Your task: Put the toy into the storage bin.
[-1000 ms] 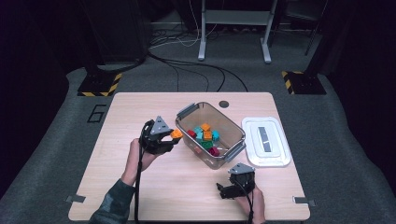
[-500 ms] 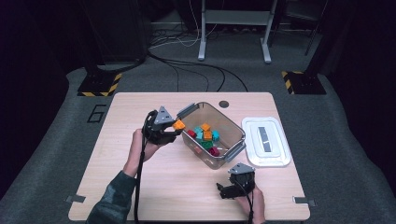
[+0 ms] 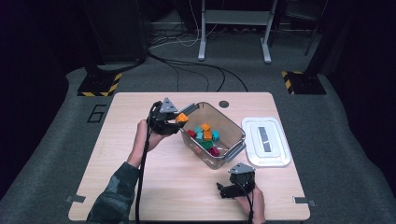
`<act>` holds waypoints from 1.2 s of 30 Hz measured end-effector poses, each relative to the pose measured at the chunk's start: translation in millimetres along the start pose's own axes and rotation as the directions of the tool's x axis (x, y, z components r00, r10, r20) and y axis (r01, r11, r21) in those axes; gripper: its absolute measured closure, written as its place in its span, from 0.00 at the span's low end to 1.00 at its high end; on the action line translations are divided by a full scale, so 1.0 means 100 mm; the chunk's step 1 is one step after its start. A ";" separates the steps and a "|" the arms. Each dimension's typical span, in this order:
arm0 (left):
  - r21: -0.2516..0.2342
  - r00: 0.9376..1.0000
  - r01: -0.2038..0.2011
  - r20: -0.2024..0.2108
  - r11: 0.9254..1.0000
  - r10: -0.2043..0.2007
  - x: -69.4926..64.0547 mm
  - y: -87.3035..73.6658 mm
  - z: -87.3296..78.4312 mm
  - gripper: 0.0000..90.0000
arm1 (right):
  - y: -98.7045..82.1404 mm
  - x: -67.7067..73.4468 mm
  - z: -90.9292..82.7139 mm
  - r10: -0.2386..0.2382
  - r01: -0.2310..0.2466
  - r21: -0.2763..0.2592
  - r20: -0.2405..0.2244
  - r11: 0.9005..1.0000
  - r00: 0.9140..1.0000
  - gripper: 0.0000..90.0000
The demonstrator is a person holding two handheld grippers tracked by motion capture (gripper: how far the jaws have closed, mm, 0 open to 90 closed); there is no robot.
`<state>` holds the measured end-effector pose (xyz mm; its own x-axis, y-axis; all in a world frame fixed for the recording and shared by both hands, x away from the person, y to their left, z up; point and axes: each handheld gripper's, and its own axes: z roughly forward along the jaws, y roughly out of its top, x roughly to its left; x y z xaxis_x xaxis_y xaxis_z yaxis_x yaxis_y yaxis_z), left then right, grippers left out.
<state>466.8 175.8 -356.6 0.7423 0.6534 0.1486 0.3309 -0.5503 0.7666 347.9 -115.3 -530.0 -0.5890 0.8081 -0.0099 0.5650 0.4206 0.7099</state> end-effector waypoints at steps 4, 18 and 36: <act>0.018 1.000 0.006 0.005 1.000 -0.006 0.05 0.03 0.08 0.65 | 0.00 0.00 0.00 -0.002 0.002 -0.001 0.000 1.000 1.000 0.00; 0.068 1.000 0.015 0.018 0.998 -0.016 0.09 0.12 0.33 0.65 | 0.00 0.00 0.00 -0.002 0.002 -0.001 -0.001 1.000 1.000 0.00; 0.101 0.998 0.065 -0.027 0.993 -0.063 0.03 0.09 0.47 0.26 | 0.00 0.00 0.00 -0.003 0.003 -0.001 -0.001 1.000 1.000 0.00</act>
<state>499.8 148.2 -378.6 0.7039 0.7006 0.1172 0.4359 -0.5563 0.7074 347.9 -115.4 -530.0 -0.5913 0.8064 -0.0110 0.5630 0.4225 0.7103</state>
